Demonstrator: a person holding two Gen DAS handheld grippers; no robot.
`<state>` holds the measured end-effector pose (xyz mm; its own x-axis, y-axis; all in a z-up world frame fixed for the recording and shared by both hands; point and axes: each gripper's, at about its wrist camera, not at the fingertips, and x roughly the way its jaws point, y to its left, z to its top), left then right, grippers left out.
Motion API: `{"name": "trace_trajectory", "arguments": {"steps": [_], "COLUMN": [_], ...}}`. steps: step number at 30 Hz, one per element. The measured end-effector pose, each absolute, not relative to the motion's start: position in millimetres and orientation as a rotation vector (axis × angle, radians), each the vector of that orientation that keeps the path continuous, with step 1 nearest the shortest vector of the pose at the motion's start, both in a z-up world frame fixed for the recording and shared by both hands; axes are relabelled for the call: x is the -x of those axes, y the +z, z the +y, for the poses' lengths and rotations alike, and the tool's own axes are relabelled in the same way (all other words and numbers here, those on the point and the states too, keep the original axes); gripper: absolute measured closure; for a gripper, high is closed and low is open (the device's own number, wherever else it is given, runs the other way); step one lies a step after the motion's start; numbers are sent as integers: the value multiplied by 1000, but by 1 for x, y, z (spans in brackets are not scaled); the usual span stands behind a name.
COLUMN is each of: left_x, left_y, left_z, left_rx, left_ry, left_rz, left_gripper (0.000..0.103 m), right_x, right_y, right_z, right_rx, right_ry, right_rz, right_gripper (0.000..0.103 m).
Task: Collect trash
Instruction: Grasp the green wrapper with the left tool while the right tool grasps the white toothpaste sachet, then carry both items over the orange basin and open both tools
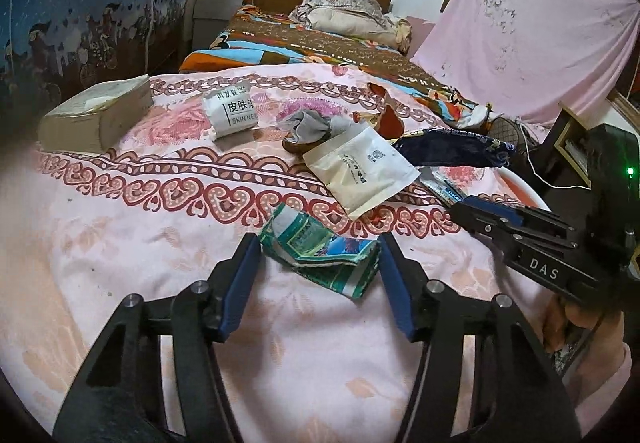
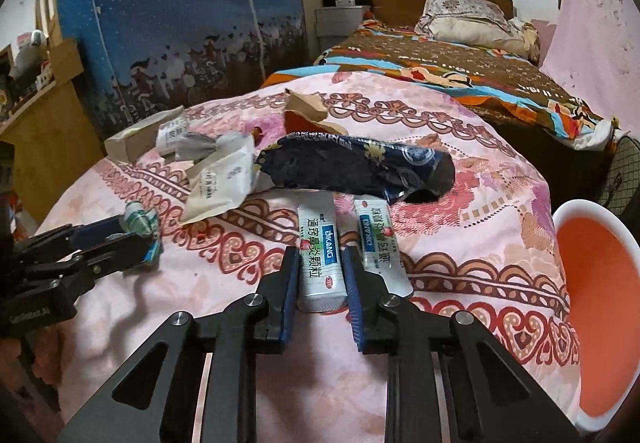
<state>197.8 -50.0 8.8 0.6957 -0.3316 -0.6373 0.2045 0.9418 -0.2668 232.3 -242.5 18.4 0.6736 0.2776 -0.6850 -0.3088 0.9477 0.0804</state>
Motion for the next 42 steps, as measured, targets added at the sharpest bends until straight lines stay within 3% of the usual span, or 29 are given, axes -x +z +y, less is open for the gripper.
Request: {"name": "trace_trajectory", "arguments": {"steps": [2,3,16,32,42], "left_x": [-196,-195,-193,-166,-163], "left_y": [9,10,11,38,84], "left_z": [-50,-50,-54,-60,-98], "left_rx": [185,185,174,191,88], "left_ry": [-310,-316,-334,-411,-474], "left_rz": [730,722,697,504,273], "left_gripper": [61,67,74,74,73], "right_x": [-229,-226,-205,-195,-165], "right_y": [20,21,32,41,72], "right_z": [-241,-240,-238,-250,-289], "right_rx": [45,48,48,4,-91], "right_ry": [337,340,386,378,265], "right_rz": [753,747,639,537,251], "right_gripper": [83,83,83,83,83]}}
